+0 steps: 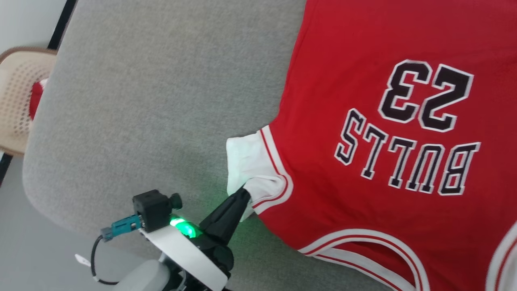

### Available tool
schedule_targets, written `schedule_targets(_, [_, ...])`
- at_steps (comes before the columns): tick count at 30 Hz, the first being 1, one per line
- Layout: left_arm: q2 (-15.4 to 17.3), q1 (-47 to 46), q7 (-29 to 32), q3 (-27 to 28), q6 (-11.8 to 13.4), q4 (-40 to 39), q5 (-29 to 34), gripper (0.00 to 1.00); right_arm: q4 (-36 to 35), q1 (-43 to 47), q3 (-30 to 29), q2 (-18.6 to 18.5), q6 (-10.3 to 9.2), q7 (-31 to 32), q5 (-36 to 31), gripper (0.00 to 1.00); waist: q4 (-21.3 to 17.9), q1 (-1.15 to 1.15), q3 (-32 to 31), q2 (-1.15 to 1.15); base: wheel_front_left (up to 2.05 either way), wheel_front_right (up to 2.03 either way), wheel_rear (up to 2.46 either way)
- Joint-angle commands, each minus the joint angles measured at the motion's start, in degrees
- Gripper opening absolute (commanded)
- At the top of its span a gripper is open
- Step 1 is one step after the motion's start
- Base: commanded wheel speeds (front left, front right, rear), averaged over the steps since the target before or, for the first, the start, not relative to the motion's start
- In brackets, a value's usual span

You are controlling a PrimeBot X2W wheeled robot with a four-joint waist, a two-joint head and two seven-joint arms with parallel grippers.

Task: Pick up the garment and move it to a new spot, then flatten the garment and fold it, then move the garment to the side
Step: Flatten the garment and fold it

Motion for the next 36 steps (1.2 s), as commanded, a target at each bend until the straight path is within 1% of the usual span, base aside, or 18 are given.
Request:
schedule_targets(1, [0.6, 1.2, -0.3, 1.1, 0.2, 0.3, -0.1, 0.0, -2.5, 2.7, 1.2, -1.6, -0.04, -0.3, 2.5, 0.0, -2.4, 0.0, -2.4, 0.0, 0.0, 0.0, 0.0])
schedule_targets(6, [1.5, 3.6, -0.3, 3.2, 0.2, 0.9, 0.0, 0.0, -11.9, 12.3, 4.6, -6.7, -0.04, 1.0, 10.3, 0.0, -5.1, 0.0, -5.5, 0.0, 0.0, 0.0, 0.0])
schedule_targets(10, [2.4, 5.6, -0.3, 4.5, 0.2, 2.0, -0.2, 0.0, -20.6, 24.0, 5.3, -10.5, -0.04, 0.3, 16.7, 0.0, -6.9, 0.0, -8.5, 0.0, 0.0, 0.0, 0.0])
schedule_targets(14, [3.2, 7.7, -0.3, 6.5, 0.2, 2.7, -0.7, 0.0, -29.5, 37.0, 5.6, -14.2, -0.04, 0.5, 20.7, 0.0, -8.7, 0.0, -10.9, 0.0, 0.0, 0.0, 0.0])
schedule_targets(15, [3.2, 7.7, -0.3, 6.5, 0.2, 2.7, -0.7, 0.0, -29.5, 37.0, 5.6, -14.2, -0.04, 0.5, 20.7, 0.0, -8.7, 0.0, -10.9, 0.0, 0.0, 0.0, 0.0])
schedule_targets(19, [3.7, 9.6, -0.3, 8.6, 0.2, 3.1, -0.7, 0.0, -37.9, 50.5, 4.7, -15.6, -0.03, 0.1, 23.0, 0.0, -10.0, 0.0, -12.6, 0.0, 0.0, 0.0, 0.0])
schedule_targets(22, [3.7, 10.6, -0.3, 9.6, 0.2, 3.7, -0.2, 0.0, -43.1, 59.6, 2.9, -14.4, -0.03, -1.5, 22.4, 0.0, -10.5, 0.0, -13.3, 0.0, 0.0, 0.0, 0.0])
schedule_targets(27, [3.3, 11.2, -0.3, 10.5, 0.2, 4.6, 0.3, 0.0, -49.9, 72.1, 1.4, -9.8, -0.03, -1.9, 19.1, 0.0, -10.8, 0.0, -13.9, 0.0, 0.0, 0.0, 0.0])
schedule_targets(30, [3.3, 11.3, -0.3, 10.6, 0.2, 5.0, 0.4, 0.0, -52.8, 76.2, 0.7, -6.3, -0.03, -1.4, 17.3, 0.0, -11.0, 0.0, -14.1, 0.0, 0.0, 0.0, 0.0])
schedule_targets(33, [3.5, 11.3, -0.3, 10.6, 0.2, 5.2, 0.4, 0.0, -54.4, 77.2, -1.4, -3.8, -0.03, -2.6, 14.4, 0.0, -11.3, 0.0, -14.3, 0.0, 0.0, 0.0, 0.0])
schedule_targets(34, [3.7, 11.3, -0.3, 10.6, 0.2, 5.2, 0.4, 0.0, -54.9, 76.9, -2.7, -3.0, -0.03, -3.6, 13.1, 0.44, -11.4, 0.0, -14.4, 0.0, 0.0, 0.0, 0.0])
schedule_targets(35, [3.8, 11.3, -0.3, 10.6, 0.2, 5.2, 0.4, 0.0, -55.3, 76.5, -4.4, -2.1, -0.03, -4.8, 11.8, 1.0, -11.4, 0.0, -14.4, 0.0, 0.0, 0.0, 0.0])
schedule_targets(36, [3.9, 11.2, -0.3, 10.6, 0.2, 5.2, 0.4, 0.0, -55.7, 76.4, -5.9, -1.5, -0.02, -5.7, 10.6, 1.0, -11.5, 0.0, -14.4, 0.0, 0.0, 0.0, 0.0])
